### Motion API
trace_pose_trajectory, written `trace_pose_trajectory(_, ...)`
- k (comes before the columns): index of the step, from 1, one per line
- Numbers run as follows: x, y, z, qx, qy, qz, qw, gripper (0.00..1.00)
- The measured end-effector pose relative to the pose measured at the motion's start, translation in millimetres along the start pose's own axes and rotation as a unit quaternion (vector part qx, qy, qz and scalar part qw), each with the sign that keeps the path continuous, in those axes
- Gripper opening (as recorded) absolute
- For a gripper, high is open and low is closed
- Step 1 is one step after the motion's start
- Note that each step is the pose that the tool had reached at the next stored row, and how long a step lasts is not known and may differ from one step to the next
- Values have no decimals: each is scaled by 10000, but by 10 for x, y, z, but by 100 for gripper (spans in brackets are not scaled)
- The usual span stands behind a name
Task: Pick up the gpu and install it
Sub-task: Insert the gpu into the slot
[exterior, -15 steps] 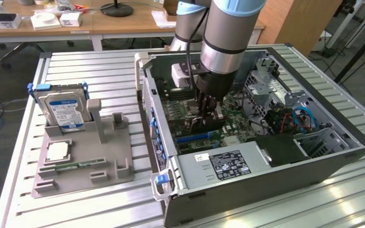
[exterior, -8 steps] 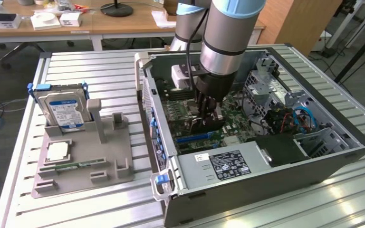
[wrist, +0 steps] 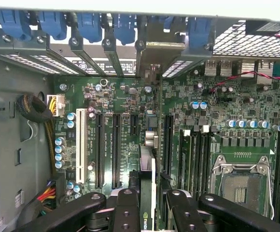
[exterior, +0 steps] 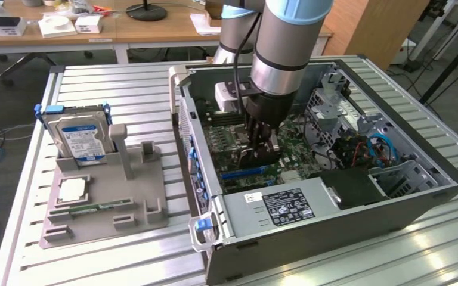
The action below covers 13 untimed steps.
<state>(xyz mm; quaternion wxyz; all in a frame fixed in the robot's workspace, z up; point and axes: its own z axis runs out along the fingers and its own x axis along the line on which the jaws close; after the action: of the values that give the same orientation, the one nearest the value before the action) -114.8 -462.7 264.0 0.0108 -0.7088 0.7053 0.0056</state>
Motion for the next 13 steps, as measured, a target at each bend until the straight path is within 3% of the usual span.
trace_pose_trajectory(13, -1, 5, 10, 3, -1, 1, 10000, 26)
